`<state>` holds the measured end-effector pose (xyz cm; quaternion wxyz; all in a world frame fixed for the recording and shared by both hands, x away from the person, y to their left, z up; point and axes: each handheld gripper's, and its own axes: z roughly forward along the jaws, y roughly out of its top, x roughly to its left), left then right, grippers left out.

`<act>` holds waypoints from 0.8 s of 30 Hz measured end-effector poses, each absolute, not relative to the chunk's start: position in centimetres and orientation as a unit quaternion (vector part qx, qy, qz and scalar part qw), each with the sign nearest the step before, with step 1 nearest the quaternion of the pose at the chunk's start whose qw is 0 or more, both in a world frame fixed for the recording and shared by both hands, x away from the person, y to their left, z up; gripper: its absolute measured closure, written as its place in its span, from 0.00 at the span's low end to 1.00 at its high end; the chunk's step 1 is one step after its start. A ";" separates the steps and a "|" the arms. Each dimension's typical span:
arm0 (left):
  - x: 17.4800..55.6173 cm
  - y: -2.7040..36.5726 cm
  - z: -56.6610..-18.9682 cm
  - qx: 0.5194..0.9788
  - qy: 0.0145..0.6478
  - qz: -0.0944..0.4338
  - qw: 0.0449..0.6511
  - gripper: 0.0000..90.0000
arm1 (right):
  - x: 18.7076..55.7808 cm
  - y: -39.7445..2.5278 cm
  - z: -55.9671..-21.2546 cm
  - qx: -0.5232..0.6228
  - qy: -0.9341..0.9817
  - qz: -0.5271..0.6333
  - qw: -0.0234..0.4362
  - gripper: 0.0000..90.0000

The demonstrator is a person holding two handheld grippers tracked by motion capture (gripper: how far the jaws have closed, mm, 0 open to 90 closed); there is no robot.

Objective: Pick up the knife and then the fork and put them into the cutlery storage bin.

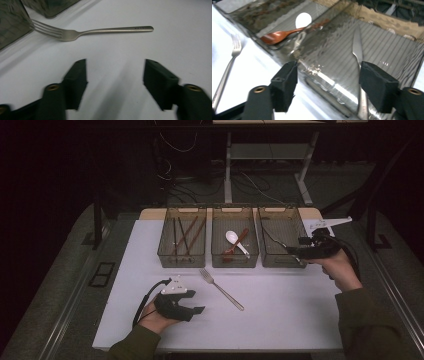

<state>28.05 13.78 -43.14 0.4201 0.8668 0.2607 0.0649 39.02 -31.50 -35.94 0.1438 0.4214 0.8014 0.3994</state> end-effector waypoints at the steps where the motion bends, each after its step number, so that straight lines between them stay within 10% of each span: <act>1: 28.2 13.7 -43.1 0.867 0.259 0.065 0.420 0.48 | 38.5 -31.3 -36.0 0.417 0.801 0.404 0.145 0.32; 11: 31.4 11.1 -42.3 0.877 0.251 0.063 0.405 0.98 | 34.4 -29.7 -38.4 0.387 0.807 0.428 0.125 0.24; 24: 36.0 7.1 -42.8 0.890 0.247 0.079 0.375 0.99 | 30.3 -28.6 -42.5 0.369 0.818 0.425 0.122 0.21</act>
